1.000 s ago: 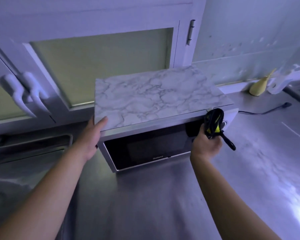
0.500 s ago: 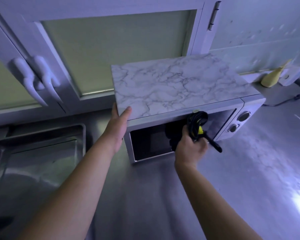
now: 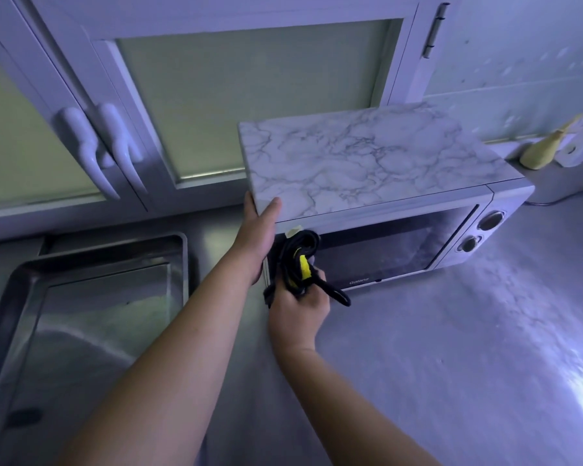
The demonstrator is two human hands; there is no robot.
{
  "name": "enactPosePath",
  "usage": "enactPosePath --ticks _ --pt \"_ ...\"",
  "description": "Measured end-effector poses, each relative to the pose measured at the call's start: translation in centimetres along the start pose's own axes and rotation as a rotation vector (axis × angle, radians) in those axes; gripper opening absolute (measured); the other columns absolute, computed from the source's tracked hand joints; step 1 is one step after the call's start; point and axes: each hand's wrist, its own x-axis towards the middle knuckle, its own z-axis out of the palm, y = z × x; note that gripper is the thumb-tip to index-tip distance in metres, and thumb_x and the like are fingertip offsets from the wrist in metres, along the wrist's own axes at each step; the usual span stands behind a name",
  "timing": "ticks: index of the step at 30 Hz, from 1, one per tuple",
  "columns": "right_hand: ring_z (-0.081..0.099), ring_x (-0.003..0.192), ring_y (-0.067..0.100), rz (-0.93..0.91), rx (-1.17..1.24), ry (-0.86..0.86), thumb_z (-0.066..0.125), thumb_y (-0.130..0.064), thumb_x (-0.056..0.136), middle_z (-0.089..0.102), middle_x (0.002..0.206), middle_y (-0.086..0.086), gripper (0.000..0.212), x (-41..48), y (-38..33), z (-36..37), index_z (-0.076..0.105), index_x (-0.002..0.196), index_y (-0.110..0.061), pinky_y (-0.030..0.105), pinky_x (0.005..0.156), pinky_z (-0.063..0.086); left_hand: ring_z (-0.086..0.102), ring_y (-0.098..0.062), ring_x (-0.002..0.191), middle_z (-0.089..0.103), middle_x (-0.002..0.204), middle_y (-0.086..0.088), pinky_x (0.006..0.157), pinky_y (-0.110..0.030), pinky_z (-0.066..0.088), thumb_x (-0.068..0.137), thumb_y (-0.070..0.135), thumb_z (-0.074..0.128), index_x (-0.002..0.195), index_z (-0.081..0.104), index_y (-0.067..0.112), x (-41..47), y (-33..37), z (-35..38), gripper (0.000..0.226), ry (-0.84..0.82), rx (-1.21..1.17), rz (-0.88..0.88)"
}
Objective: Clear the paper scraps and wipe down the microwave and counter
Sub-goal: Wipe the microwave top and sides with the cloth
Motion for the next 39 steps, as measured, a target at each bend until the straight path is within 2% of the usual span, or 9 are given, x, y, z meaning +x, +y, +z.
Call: enactPosePath --ticks 8,13,16,21,24,28,31,36,39 --pt "0.058 0.048 0.028 -0.010 -0.253 -0.566 0.064 -0.028 0.081 0.063 0.054 0.020 0.036 1.4 -0.6 -4.9 0.058 0.066 0.004 0.041 0.052 0.049 0.059 -0.016 0.122 0.055 0.142 0.006 0.107 -0.041 0.046 0.100 0.044 0.054 0.154 0.023 0.036 -0.2 0.3 -0.9 0.062 -0.019 0.004 -0.037" --pt "0.063 0.086 -0.007 -0.164 -0.875 -0.893 0.051 -0.029 0.076 0.072 0.092 -0.021 0.045 3.6 -1.5 -12.6 0.066 0.118 -0.036 0.022 0.082 0.052 0.056 -0.014 0.126 0.057 0.141 0.011 0.116 -0.047 0.036 0.099 0.039 0.057 0.151 0.032 0.034 0.0 -0.3 -0.8 0.058 0.016 -0.051 -0.023" --pt "0.067 0.105 0.008 -0.083 -0.739 -0.662 0.045 -0.014 0.072 0.072 0.110 -0.014 0.069 5.7 -1.6 -17.1 0.059 0.137 -0.033 0.022 0.090 0.050 0.060 -0.012 0.122 0.062 0.134 0.011 0.114 -0.045 0.039 0.099 0.034 0.058 0.144 0.043 0.032 0.1 -0.5 -0.6 0.048 0.044 -0.093 0.007" --pt "0.058 0.058 0.024 -0.047 -0.429 0.053 0.042 -0.004 0.093 0.068 0.076 -0.011 0.066 11.7 -3.8 -21.8 0.054 0.128 -0.059 0.033 0.050 0.047 0.060 -0.014 0.121 0.063 0.133 0.009 0.113 -0.048 0.039 0.100 0.030 0.057 0.141 0.044 0.032 -0.1 -0.4 0.1 0.043 0.062 -0.152 0.000" --pt "0.056 0.080 0.021 -0.079 -0.222 0.315 0.038 0.001 0.089 0.069 0.099 -0.022 0.080 15.5 -5.6 -21.6 0.048 0.118 -0.073 0.043 0.075 0.047 0.059 -0.016 0.124 0.062 0.135 0.007 0.113 -0.050 0.040 0.101 0.030 0.055 0.143 0.042 0.032 -0.5 -0.2 0.4 0.044 0.037 -0.184 0.001" --pt "0.056 0.104 0.007 -0.126 -0.042 0.384 0.038 0.009 0.083 0.062 0.137 -0.002 0.078 19.2 -6.2 -17.8 0.050 0.145 -0.037 0.015 0.096 0.042 0.062 -0.018 0.122 0.066 0.132 0.008 0.109 -0.052 0.044 0.101 0.030 0.055 0.139 0.046 0.037 -0.7 -0.1 0.8 0.040 0.025 -0.226 -0.011" --pt "0.048 0.094 -0.011 -0.090 0.024 0.484 0.040 0.000 0.077 0.056 0.128 -0.019 0.079 20.1 -5.8 -15.5 0.049 0.147 -0.038 -0.009 0.076 0.028 0.061 -0.019 0.124 0.066 0.132 0.007 0.111 -0.052 0.041 0.101 0.030 0.055 0.138 0.047 0.037 -0.6 -0.3 0.9 0.039 0.014 -0.237 0.001" --pt "0.048 0.099 -0.019 -0.034 0.078 0.508 0.041 0.001 0.078 0.052 0.122 -0.025 0.078 17.9 -4.9 -12.5 0.050 0.146 -0.038 -0.011 0.080 0.027 0.059 -0.021 0.127 0.065 0.134 0.006 0.113 -0.052 0.038 0.099 0.030 0.056 0.137 0.049 0.039 -0.1 -0.5 0.8 0.040 0.004 -0.253 0.020" --pt "0.053 0.125 0.005 -0.013 0.097 0.524 0.043 0.001 0.084 0.056 0.143 -0.015 0.076 16.1 -4.5 -11.0 0.047 0.146 -0.042 0.016 0.109 0.036 0.058 -0.020 0.127 0.064 0.134 0.008 0.114 -0.052 0.037 0.098 0.031 0.056 0.135 0.050 0.041 -0.2 -0.7 1.2 0.038 -0.005 -0.249 0.015"
